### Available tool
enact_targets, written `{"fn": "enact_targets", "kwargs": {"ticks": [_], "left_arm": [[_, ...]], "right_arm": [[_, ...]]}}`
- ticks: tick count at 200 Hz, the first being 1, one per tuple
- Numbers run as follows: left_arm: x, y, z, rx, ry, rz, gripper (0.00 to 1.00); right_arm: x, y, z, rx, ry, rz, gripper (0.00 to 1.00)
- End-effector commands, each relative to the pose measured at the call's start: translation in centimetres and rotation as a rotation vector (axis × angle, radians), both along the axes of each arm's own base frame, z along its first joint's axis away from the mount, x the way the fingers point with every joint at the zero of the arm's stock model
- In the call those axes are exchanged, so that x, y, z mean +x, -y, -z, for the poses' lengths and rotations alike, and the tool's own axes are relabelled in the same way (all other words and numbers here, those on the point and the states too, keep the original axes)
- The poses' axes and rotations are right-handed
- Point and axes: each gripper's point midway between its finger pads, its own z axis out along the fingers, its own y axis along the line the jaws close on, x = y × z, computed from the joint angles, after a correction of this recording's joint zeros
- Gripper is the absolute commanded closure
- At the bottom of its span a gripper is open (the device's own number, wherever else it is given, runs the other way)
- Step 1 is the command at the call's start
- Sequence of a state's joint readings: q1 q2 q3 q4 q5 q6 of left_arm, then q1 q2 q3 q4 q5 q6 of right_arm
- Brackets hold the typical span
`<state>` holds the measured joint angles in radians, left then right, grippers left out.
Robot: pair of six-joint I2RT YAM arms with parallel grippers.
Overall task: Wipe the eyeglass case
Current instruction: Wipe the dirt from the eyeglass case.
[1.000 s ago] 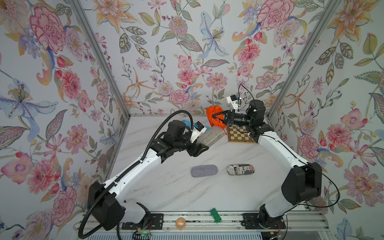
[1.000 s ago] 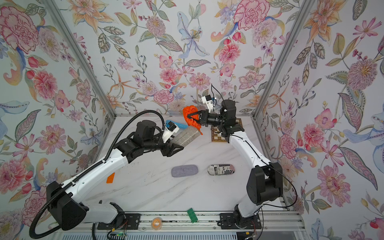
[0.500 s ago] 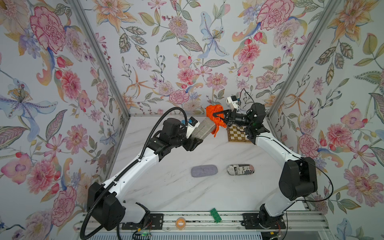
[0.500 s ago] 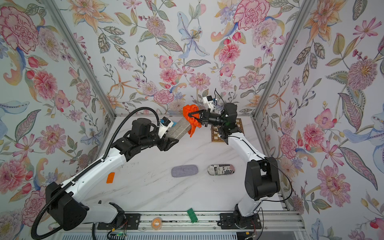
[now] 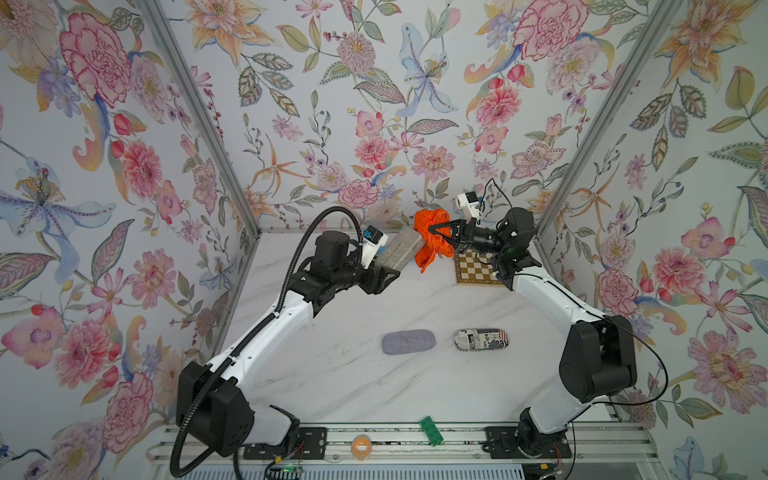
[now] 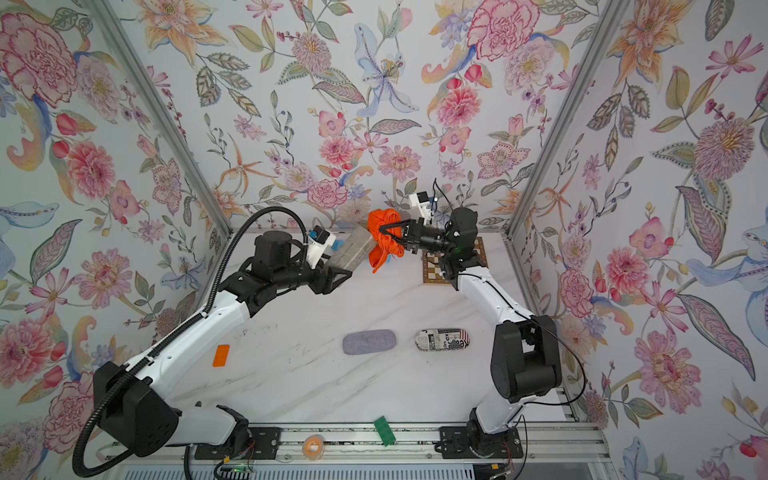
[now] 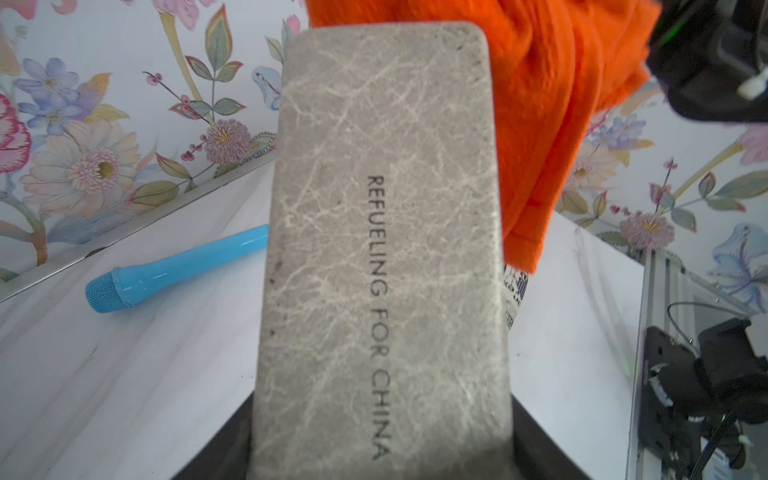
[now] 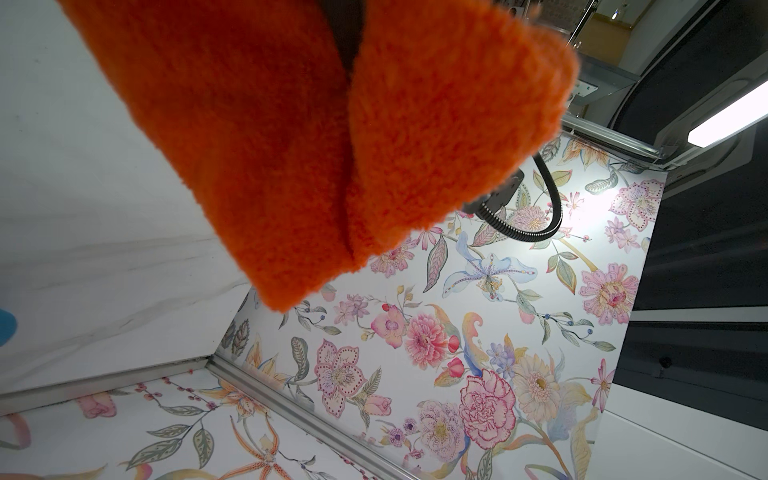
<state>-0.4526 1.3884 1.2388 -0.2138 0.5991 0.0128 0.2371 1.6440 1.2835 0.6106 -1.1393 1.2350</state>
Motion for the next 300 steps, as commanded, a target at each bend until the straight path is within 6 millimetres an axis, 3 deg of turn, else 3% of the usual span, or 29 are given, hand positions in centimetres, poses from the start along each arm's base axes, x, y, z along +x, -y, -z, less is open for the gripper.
{"fn": "enact_targets", "kwargs": {"ticks": [1, 25, 58, 88, 109, 139, 152, 180, 204, 214, 230, 243, 263, 281, 300], "left_arm": [[-1.6, 0.9, -6.7, -0.235, 0.045, 0.080, 0.63], [-2.0, 1.5, -7.9, -0.409, -0.085, 0.157, 0.63], [-2.8, 1.6, -11.8, -0.563, -0.116, 0.256, 0.61], [-2.9, 2.4, -12.7, -0.619, -0.215, 0.340, 0.61], [-3.3, 2.7, -11.6, -0.611, -0.269, 0.367, 0.62], [-3.8, 2.5, -8.4, -0.562, -0.333, 0.334, 0.62], [-4.4, 2.4, -8.2, -0.578, -0.342, 0.348, 0.62], [-5.6, 2.3, -10.1, -0.680, -0.352, 0.430, 0.62], [-6.1, 2.0, -12.1, -0.769, -0.377, 0.495, 0.62], [-6.1, 2.1, -12.7, -0.793, -0.391, 0.515, 0.63], [-6.2, 2.2, -13.2, -0.792, -0.417, 0.547, 0.64], [-6.1, 2.4, -13.0, -0.777, -0.439, 0.546, 0.64], [-5.9, 2.6, -11.7, -0.751, -0.483, 0.518, 0.64], [-6.2, 2.7, -10.9, -0.739, -0.498, 0.500, 0.64], [-6.1, 2.8, -10.5, -0.734, -0.500, 0.477, 0.64]], "right_arm": [[-2.1, 0.3, -2.1, 0.013, 0.117, 0.006, 1.00], [-4.1, -1.6, -3.0, 0.023, 0.196, -0.024, 1.00], [-6.9, -4.1, -4.6, 0.075, 0.316, -0.064, 1.00], [-8.6, -6.4, -5.6, 0.103, 0.382, -0.101, 1.00], [-7.7, -6.1, -6.6, 0.100, 0.405, -0.060, 1.00], [-6.0, -4.0, -9.1, 0.062, 0.460, 0.016, 1.00], [-5.7, -3.7, -9.5, 0.032, 0.477, 0.026, 1.00], [-6.0, -5.7, -6.6, -0.055, 0.470, 0.026, 1.00], [-8.2, -7.9, -3.4, -0.051, 0.451, -0.029, 1.00], [-9.0, -8.4, -2.8, -0.051, 0.454, -0.048, 1.00], [-8.5, -8.2, -2.3, -0.077, 0.464, -0.037, 1.00], [-6.6, -7.1, -3.2, -0.113, 0.474, 0.017, 1.00], [-3.8, -5.1, -6.8, -0.133, 0.526, 0.102, 1.00], [-2.9, -4.4, -9.0, -0.170, 0.582, 0.133, 1.00], [-3.2, -5.0, -8.9, -0.183, 0.597, 0.116, 1.00]]}}
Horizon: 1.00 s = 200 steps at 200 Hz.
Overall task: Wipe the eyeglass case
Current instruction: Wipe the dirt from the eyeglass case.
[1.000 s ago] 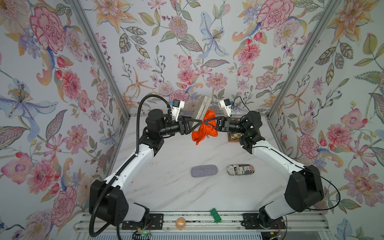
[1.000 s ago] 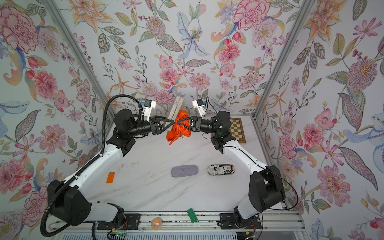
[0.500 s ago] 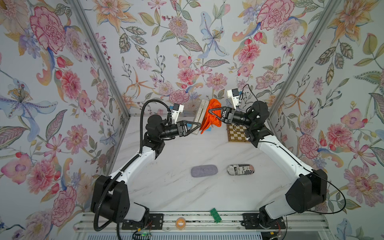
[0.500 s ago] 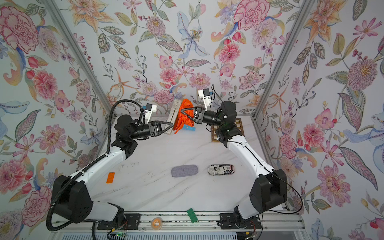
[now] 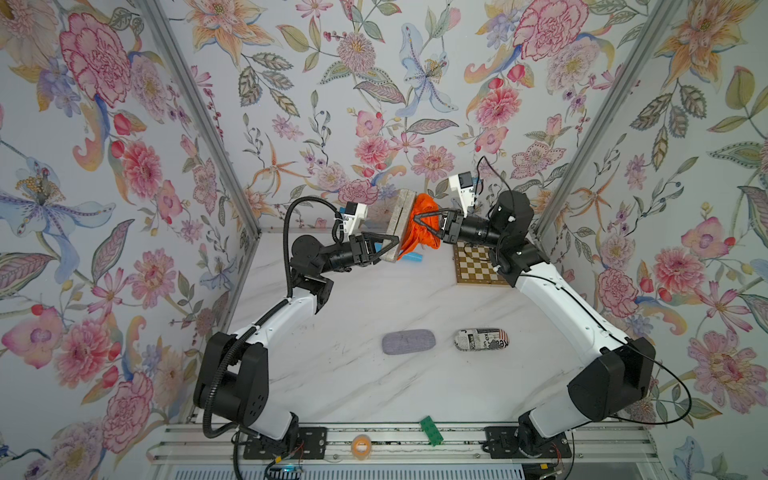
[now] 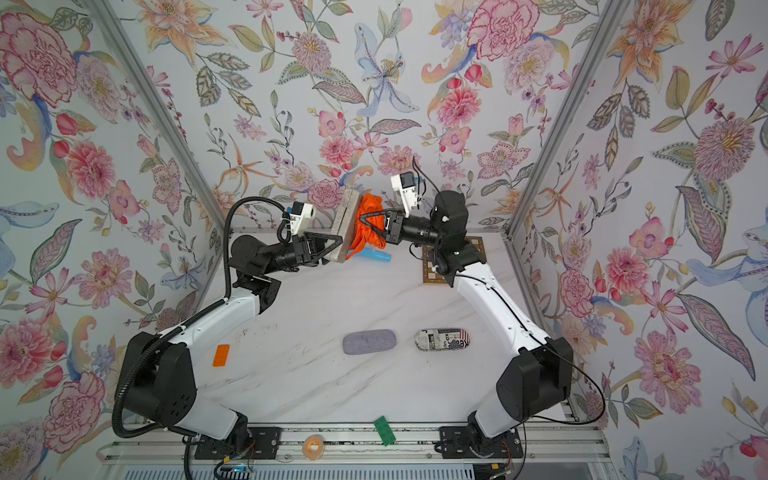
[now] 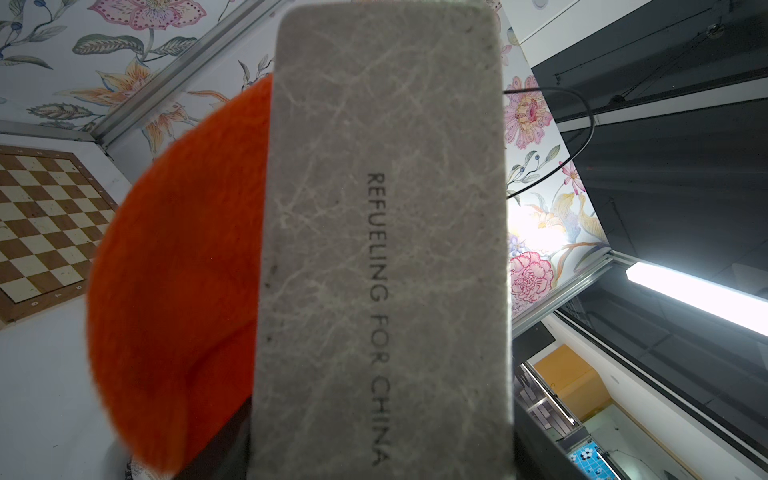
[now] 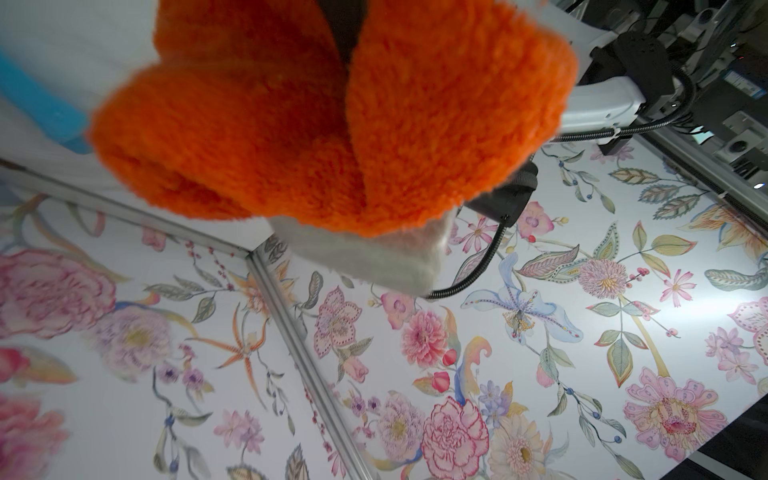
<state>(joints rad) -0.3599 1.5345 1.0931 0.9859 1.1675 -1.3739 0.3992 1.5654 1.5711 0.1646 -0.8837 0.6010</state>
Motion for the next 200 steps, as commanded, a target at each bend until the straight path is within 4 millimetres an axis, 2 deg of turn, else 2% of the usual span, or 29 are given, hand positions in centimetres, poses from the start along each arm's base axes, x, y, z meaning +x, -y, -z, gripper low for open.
{"fn": "enact_targets", "kwargs": {"ticks": [1, 11, 32, 47, 50, 56, 70, 80, 98, 101, 109, 122, 132, 143, 153, 161, 177, 200], "left_arm": [[-3.3, 0.7, -0.7, 0.029, 0.072, 0.086, 0.64], [-3.1, 0.8, -0.6, 0.039, 0.069, 0.075, 0.64], [-2.8, 0.8, -0.9, 0.049, 0.081, 0.053, 0.64], [-2.4, 0.9, -0.7, 0.077, 0.081, 0.038, 0.64], [-2.2, 0.9, -0.5, 0.085, 0.077, 0.031, 0.64], [-2.0, 1.0, -0.4, 0.100, 0.075, 0.024, 0.64], [-1.5, 1.0, -0.4, 0.114, 0.075, 0.002, 0.63], [-1.4, 1.1, -0.5, 0.112, 0.071, 0.000, 0.63], [-1.3, 1.1, -0.4, 0.106, 0.064, -0.004, 0.63], [-1.3, 1.1, -0.4, 0.105, 0.062, -0.006, 0.63], [-1.3, 1.0, -0.3, 0.105, 0.058, -0.014, 0.63], [-1.3, 0.9, -0.3, 0.101, 0.055, -0.030, 0.63], [-1.0, 0.7, -0.3, 0.099, 0.049, -0.050, 0.63], [-0.7, 0.7, -0.7, 0.093, 0.050, -0.070, 0.63], [-0.3, 0.6, -1.0, 0.089, 0.049, -0.087, 0.63], [-0.1, 0.6, -1.3, 0.083, 0.050, -0.102, 0.63], [0.8, 0.5, -1.7, 0.073, 0.041, -0.131, 0.63], [1.7, 0.6, -1.8, 0.068, 0.020, -0.151, 0.63]], "right_arm": [[-0.7, -0.9, -0.4, -0.045, 0.062, -0.008, 1.00], [-1.6, -1.8, 0.7, -0.053, 0.047, -0.043, 1.00], [-4.1, -3.5, 4.5, -0.100, 0.001, -0.107, 1.00], [-6.0, -4.0, 6.4, -0.123, -0.009, -0.148, 1.00], [-7.2, -4.7, 6.6, -0.125, -0.005, -0.181, 1.00], [-8.2, -5.1, 7.0, -0.131, -0.003, -0.209, 1.00], [-9.6, -5.4, 6.8, -0.133, 0.022, -0.237, 1.00], [-9.4, -5.2, 6.2, -0.130, 0.048, -0.228, 1.00], [-6.9, -4.0, 4.3, -0.108, 0.074, -0.149, 1.00], [-5.6, -3.0, 3.9, -0.102, 0.075, -0.111, 1.00], [-4.2, -2.1, 2.8, -0.079, 0.079, -0.069, 1.00], [-3.5, -1.6, 1.4, -0.049, 0.093, -0.056, 1.00], [-4.1, -2.0, 1.1, -0.043, 0.105, -0.075, 1.00], [-5.3, -3.1, 1.5, -0.044, 0.101, -0.113, 1.00], [-6.3, -3.8, 2.5, -0.045, 0.086, -0.143, 1.00], [-8.3, -5.2, 3.2, -0.038, 0.076, -0.198, 1.00], [-10.2, -6.1, 4.6, -0.025, 0.050, -0.244, 1.00], [-10.8, -6.2, 5.7, -0.009, 0.035, -0.246, 1.00]]}}
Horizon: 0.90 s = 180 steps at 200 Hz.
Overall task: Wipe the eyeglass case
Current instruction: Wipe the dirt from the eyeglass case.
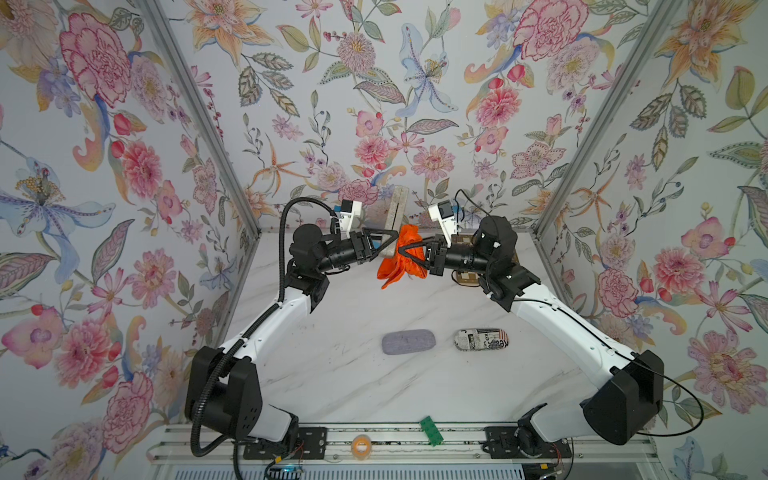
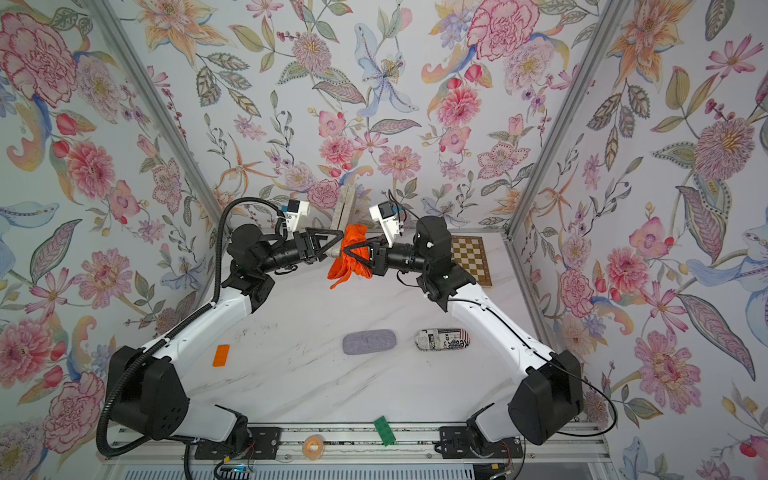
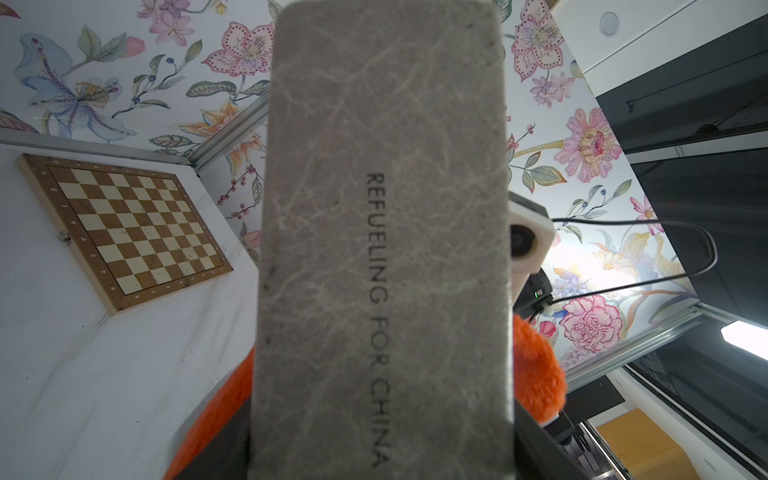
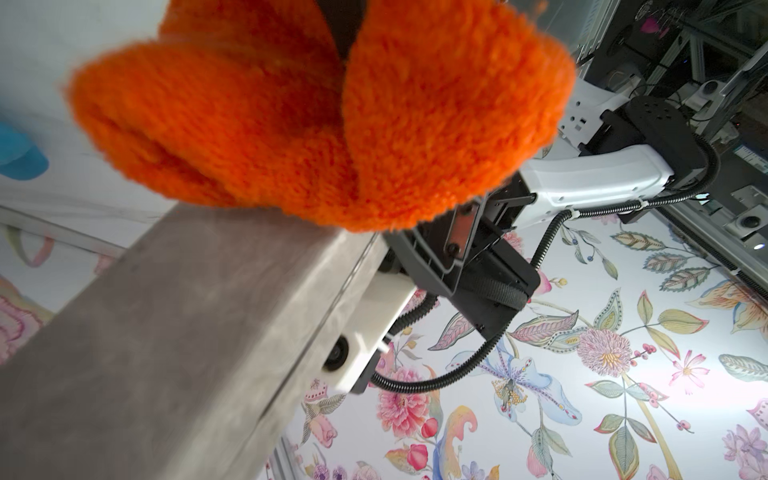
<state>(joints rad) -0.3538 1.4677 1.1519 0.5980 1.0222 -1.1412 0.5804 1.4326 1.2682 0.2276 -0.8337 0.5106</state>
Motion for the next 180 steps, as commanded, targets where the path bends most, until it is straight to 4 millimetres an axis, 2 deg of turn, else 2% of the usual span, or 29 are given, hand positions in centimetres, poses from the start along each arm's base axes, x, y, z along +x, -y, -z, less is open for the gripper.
{"fn": "enact_targets", "kwargs": {"ticks": [1, 18, 34, 56, 59, 69, 89, 122, 180], "left_arm": [[-0.9, 1.4, -2.2, -0.017, 0.055, 0.035, 0.63], [-0.9, 1.5, -2.1, -0.011, 0.050, 0.036, 0.62], [-1.6, 1.6, -2.1, -0.006, 0.051, 0.058, 0.62], [-3.4, 2.1, -1.4, 0.017, 0.042, 0.107, 0.62], [-3.6, 2.1, -1.3, 0.021, 0.043, 0.113, 0.61], [-4.2, 2.1, -0.8, 0.031, 0.034, 0.120, 0.62], [-5.1, 1.6, 0.1, 0.051, 0.018, 0.119, 0.62], [-6.3, 1.4, 0.8, 0.039, 0.005, 0.146, 0.62], [-7.8, 1.3, 0.0, 0.012, 0.030, 0.196, 0.61]], "right_arm": [[-3.4, -1.8, -0.8, 0.064, 0.035, -0.118, 1.00], [-3.3, -1.7, -1.6, 0.076, 0.062, -0.113, 1.00], [-2.0, -1.2, -2.7, 0.081, 0.085, -0.088, 1.00], [0.8, -0.2, -3.7, 0.070, 0.090, -0.046, 1.00], [2.0, 0.6, -3.9, 0.069, 0.093, -0.018, 1.00], [3.6, 1.4, -4.3, 0.068, 0.098, 0.010, 1.00], [5.7, 2.7, -5.7, 0.071, 0.118, 0.045, 1.00], [7.1, 3.4, -7.5, 0.067, 0.165, 0.066, 1.00], [8.4, 3.2, -8.1, 0.069, 0.181, 0.070, 1.00]]}}
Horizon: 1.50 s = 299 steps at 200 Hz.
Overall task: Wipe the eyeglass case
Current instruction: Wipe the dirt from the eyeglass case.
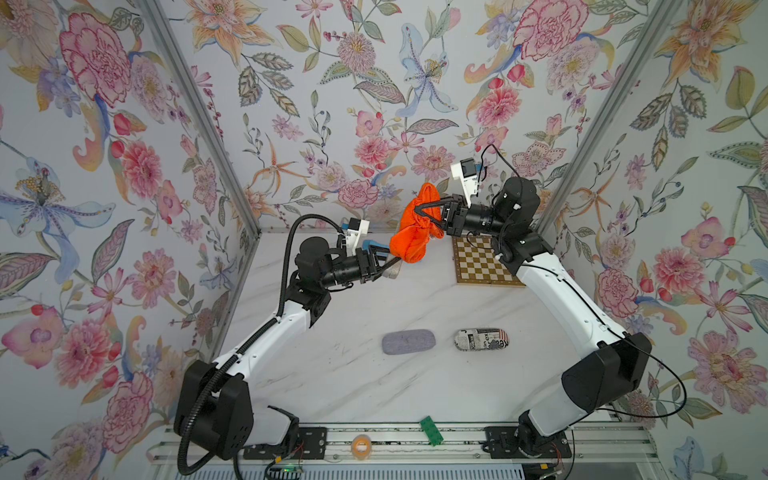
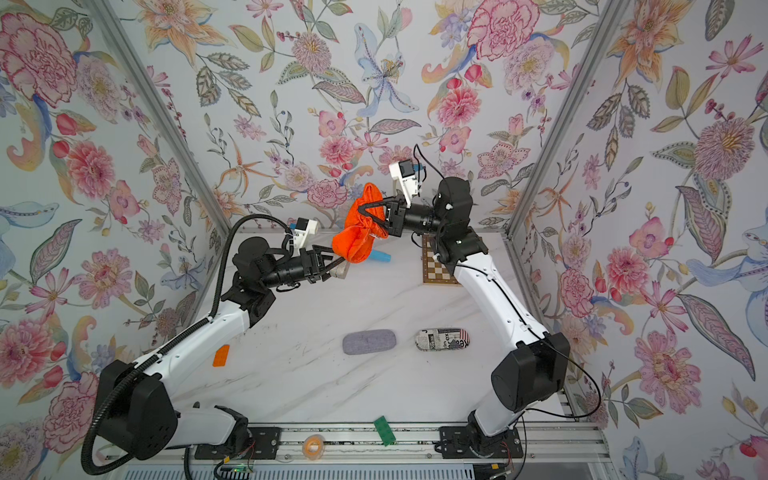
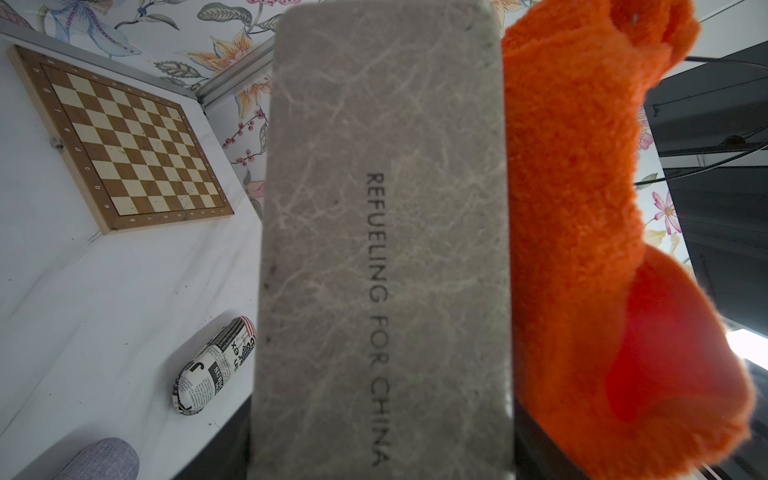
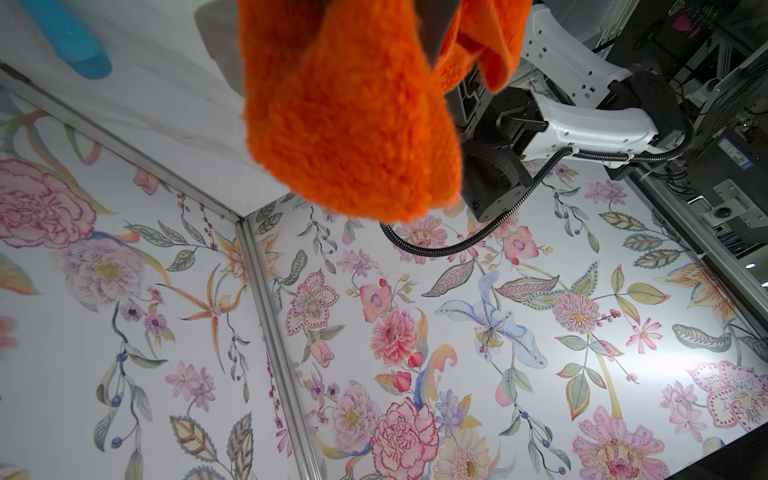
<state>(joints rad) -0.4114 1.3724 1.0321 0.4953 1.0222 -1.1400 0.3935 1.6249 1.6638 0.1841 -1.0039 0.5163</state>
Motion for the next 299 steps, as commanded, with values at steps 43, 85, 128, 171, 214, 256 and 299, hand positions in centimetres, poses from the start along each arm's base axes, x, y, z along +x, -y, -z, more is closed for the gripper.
{"fn": "enact_targets", "kwargs": {"ticks": [43, 85, 128, 171, 214, 256, 299], "left_arm": [[-4.2, -0.2, -1.2, 0.001, 0.107, 0.107, 0.61], [-0.9, -2.5, 7.6, 0.416, 0.017, -0.124, 0.60], [4.4, -7.7, 15.3, 0.844, -0.024, -0.430, 0.60], [7.5, -8.6, 22.9, 1.144, -0.092, -0.494, 0.62], [8.4, -6.5, 27.3, 1.165, -0.143, -0.541, 0.62], [9.2, -5.2, 30.5, 1.162, -0.239, -0.527, 0.57], [8.5, -5.3, 31.6, 1.188, -0.242, -0.571, 0.44]], "right_arm": [[4.2, 2.6, -0.3, 0.020, 0.021, 0.193, 1.00], [5.6, 8.2, 1.0, 0.017, -0.030, 0.417, 1.00], [3.3, 9.7, 4.0, 0.028, -0.106, 0.462, 1.00], [1.7, 9.8, 8.0, 0.005, -0.199, 0.465, 1.00], [1.3, 10.2, 10.2, -0.021, -0.227, 0.478, 1.00], [1.4, 10.1, 11.7, -0.026, -0.291, 0.466, 1.00], [0.7, 10.7, 11.9, -0.067, -0.289, 0.477, 1.00]]}}
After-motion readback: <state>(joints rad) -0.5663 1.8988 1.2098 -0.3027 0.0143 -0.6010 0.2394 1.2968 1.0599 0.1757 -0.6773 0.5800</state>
